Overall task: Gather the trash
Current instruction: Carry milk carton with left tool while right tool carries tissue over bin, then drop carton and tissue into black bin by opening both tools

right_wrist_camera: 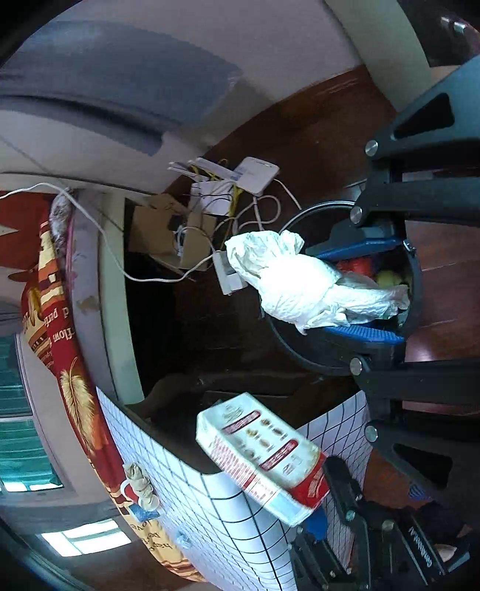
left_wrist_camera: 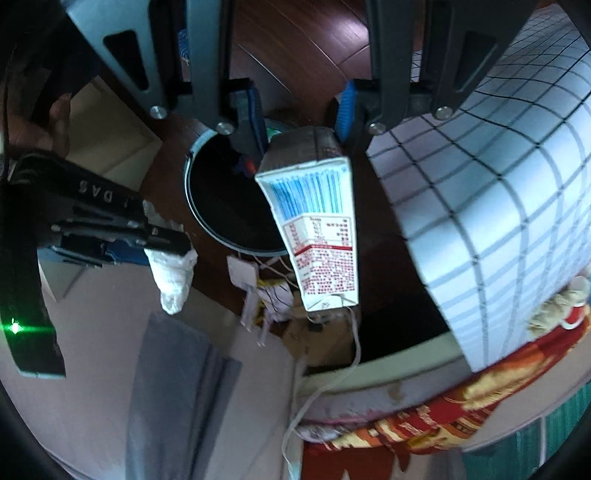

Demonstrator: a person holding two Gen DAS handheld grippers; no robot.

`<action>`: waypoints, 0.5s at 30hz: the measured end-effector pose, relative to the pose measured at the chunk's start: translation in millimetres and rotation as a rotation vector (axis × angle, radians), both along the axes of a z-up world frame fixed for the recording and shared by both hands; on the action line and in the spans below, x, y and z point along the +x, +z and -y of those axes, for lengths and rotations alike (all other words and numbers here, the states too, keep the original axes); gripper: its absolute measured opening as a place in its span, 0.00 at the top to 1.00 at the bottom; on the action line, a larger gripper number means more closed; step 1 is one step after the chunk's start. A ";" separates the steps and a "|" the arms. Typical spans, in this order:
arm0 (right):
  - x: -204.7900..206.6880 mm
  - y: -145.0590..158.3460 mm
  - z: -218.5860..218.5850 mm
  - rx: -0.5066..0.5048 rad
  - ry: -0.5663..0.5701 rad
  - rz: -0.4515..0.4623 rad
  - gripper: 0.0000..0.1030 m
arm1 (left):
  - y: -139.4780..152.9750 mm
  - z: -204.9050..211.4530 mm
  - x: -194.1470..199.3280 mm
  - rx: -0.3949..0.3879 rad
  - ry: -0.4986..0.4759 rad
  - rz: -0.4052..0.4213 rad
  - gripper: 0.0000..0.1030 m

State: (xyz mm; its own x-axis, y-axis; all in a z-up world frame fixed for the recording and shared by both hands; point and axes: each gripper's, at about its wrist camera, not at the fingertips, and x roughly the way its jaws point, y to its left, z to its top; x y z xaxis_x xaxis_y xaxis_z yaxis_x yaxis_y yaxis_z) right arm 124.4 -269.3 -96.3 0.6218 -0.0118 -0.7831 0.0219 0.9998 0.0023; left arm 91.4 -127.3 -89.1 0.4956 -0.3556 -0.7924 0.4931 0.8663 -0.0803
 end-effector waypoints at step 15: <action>25.7 -84.1 30.7 0.069 0.076 -0.188 0.66 | -73.1 39.4 41.8 0.059 -0.093 -0.180 0.66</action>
